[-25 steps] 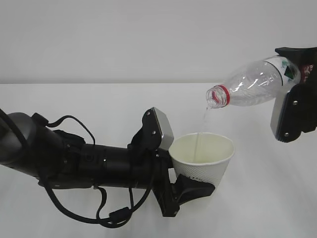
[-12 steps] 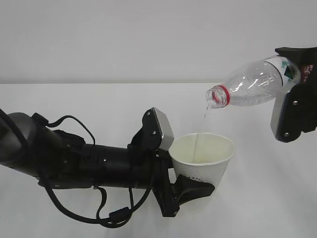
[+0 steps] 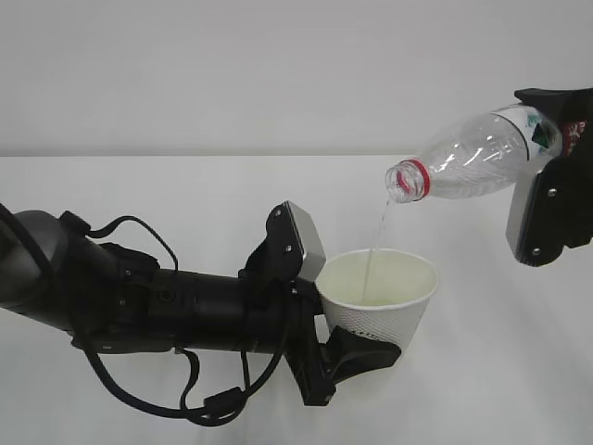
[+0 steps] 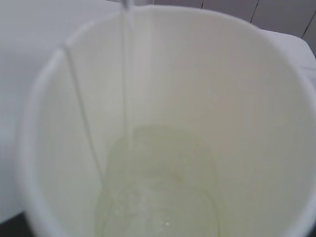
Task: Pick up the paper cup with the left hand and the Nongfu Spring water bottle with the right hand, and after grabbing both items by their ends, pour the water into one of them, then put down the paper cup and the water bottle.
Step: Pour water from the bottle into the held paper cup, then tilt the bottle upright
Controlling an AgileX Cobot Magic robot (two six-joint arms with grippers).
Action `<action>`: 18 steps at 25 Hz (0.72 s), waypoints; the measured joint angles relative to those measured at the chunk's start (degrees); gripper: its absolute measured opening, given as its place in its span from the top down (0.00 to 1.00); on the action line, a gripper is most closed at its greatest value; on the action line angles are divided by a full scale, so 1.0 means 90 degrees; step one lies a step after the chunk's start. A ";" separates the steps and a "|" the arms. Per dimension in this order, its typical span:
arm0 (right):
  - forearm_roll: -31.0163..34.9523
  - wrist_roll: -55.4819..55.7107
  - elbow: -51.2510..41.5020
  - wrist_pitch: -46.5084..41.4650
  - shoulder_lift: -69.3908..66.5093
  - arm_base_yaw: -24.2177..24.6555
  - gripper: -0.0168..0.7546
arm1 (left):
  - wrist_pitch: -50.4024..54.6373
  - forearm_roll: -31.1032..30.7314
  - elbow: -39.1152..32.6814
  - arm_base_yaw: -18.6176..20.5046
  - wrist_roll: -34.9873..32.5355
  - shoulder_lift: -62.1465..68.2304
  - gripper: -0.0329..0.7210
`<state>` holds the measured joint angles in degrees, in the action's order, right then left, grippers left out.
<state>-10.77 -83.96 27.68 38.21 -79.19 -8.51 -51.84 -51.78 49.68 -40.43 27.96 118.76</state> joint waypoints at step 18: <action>0.0005 -0.0077 0.0000 0.0000 0.0000 0.0000 0.31 | 0.0024 0.0000 0.0000 0.0000 0.0000 0.0000 0.30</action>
<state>-10.73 -84.65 27.68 38.21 -79.19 -8.51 -51.63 -51.78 49.68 -40.43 27.96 118.76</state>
